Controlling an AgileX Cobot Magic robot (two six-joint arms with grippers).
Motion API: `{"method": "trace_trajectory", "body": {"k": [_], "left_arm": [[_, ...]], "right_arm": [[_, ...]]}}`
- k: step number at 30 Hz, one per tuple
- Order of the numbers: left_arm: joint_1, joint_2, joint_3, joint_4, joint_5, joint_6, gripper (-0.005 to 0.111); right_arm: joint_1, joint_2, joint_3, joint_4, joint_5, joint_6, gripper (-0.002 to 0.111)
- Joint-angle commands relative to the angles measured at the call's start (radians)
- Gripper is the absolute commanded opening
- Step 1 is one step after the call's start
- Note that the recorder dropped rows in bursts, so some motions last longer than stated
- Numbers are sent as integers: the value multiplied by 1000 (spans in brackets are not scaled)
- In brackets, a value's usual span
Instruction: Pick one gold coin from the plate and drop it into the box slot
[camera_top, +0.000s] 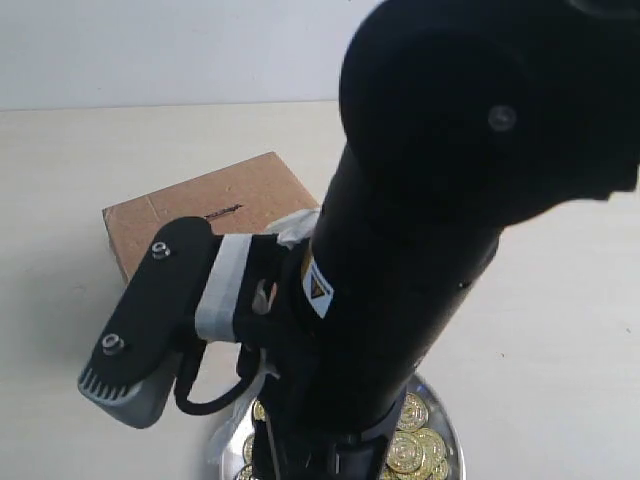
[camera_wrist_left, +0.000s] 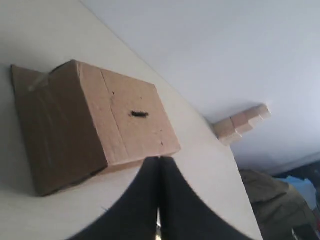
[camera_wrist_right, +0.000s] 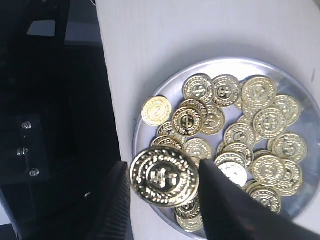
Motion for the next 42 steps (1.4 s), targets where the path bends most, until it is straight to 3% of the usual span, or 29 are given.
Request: {"method": "trace_trajectory", "body": {"k": [1, 4, 7, 12, 14, 16, 19, 22, 26, 34, 39, 42], "left_arm": [[2, 226, -92, -163, 147, 224, 0], [2, 419, -180, -280, 299, 417, 0], [2, 648, -258, -211, 508, 441, 0], [2, 892, -263, -169, 664, 568, 0], [2, 987, -263, -235, 668, 690, 0], [-5, 1032, -263, -275, 668, 688, 0], [-76, 1089, -263, -285, 668, 696, 0], [-219, 1151, -263, -361, 668, 751, 21], [-258, 1178, -263, -408, 668, 794, 53], [-263, 1178, -276, -460, 668, 825, 52], [-351, 1190, -325, -454, 668, 825, 52], [-371, 1190, -325, -450, 639, 825, 52]], "right_arm": [[-2, -13, -64, -42, 70, -16, 23], [-2, -13, -97, -103, 86, -13, 23], [-2, -13, -112, -164, 86, -10, 23], [-2, -13, -112, -203, 80, -9, 23], [-2, -13, -112, -203, 47, -9, 23], [-2, -13, -112, -203, 34, -9, 23], [-2, -13, -112, -214, 27, -7, 23], [-2, -13, -112, -214, 19, -7, 23], [-2, -7, -112, -248, 23, 101, 23], [-2, 62, -112, -265, -39, 129, 23], [-2, 77, -112, -265, -62, 131, 23], [-2, 77, -112, -272, -69, 146, 23]]}}
